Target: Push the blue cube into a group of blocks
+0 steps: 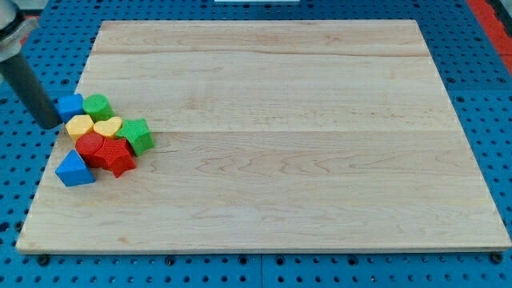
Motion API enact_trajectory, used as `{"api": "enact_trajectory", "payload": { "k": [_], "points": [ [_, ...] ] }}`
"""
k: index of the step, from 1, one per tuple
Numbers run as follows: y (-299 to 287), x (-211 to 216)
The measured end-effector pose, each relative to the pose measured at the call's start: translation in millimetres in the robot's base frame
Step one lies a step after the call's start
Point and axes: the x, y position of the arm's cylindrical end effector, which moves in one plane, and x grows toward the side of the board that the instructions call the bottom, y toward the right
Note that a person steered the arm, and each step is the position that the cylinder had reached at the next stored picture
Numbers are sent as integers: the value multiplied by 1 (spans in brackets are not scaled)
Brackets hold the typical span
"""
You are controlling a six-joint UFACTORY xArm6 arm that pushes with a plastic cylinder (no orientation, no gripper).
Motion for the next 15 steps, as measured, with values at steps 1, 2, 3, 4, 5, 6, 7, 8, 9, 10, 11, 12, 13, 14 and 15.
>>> {"api": "enact_trajectory", "payload": {
  "k": [1,2,3,4,5,6,7,8,9,10,11,12,13,14,15],
  "points": [
    [28,10],
    [26,28],
    [13,30],
    [-10,24],
    [-11,42],
    [-12,46],
    [-12,7],
    [-5,-53],
    [27,-73],
    [56,-38],
    [70,-24],
    [70,-10],
    [70,-6],
    [85,-1],
    [96,17]
  ]
}}
